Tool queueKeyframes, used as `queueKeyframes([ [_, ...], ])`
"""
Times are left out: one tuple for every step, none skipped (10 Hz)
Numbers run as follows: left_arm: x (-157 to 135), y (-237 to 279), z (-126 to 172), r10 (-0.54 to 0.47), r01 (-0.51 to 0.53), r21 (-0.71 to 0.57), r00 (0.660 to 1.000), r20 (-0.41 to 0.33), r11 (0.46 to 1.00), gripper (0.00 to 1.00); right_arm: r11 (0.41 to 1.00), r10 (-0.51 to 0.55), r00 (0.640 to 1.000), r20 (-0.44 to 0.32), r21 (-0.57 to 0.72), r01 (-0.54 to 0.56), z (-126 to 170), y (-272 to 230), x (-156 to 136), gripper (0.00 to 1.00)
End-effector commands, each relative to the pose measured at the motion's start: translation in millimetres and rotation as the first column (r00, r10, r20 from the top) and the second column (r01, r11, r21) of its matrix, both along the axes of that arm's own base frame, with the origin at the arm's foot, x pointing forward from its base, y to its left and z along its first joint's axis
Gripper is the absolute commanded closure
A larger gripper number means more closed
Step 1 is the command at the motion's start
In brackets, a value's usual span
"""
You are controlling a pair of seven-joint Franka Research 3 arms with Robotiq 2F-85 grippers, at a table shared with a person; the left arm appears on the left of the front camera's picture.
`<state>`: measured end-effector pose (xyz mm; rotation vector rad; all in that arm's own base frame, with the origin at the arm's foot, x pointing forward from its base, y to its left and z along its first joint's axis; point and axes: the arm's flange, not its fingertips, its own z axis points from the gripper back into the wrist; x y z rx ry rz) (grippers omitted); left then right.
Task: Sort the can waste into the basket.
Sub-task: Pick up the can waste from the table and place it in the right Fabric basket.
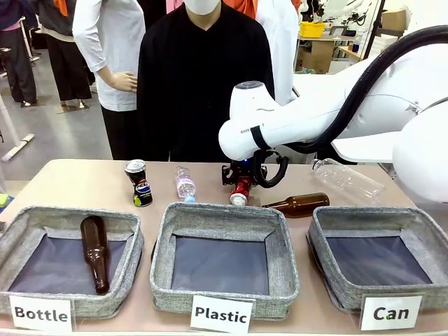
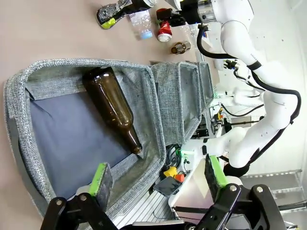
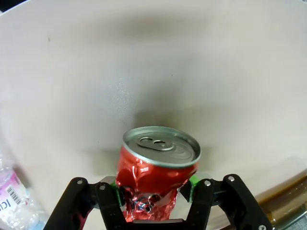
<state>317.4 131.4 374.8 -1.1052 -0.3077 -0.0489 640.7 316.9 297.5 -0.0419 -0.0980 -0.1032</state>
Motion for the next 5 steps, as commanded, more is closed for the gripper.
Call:
queueKeyframes([
  [-4,2,2,-0.010,0.010,-0.003,1.000,-0.002,1.000,0.00,0.999,-0.027,0.999,0.025,-0.042,0.028,3,2,6,1.00],
  [-4,2,2,-0.010,0.010,-0.003,1.000,-0.002,1.000,0.00,0.999,-0.030,0.999,0.032,-0.040,0.031,8,0,5,1.00],
  [-4,2,2,-0.010,0.010,-0.003,1.000,-0.002,1.000,0.00,0.999,-0.022,0.999,0.047,-0.031,0.023,19,-6,3,1.00],
  [-4,2,2,-0.010,0.010,-0.003,1.000,-0.002,1.000,0.00,1.000,0.001,0.997,0.075,-0.019,0.000,41,-17,-2,1.00],
  [-4,2,2,-0.010,0.010,-0.003,1.000,-0.002,1.000,0.00,1.000,0.029,0.995,0.097,-0.007,-0.029,64,-29,-10,1.00],
])
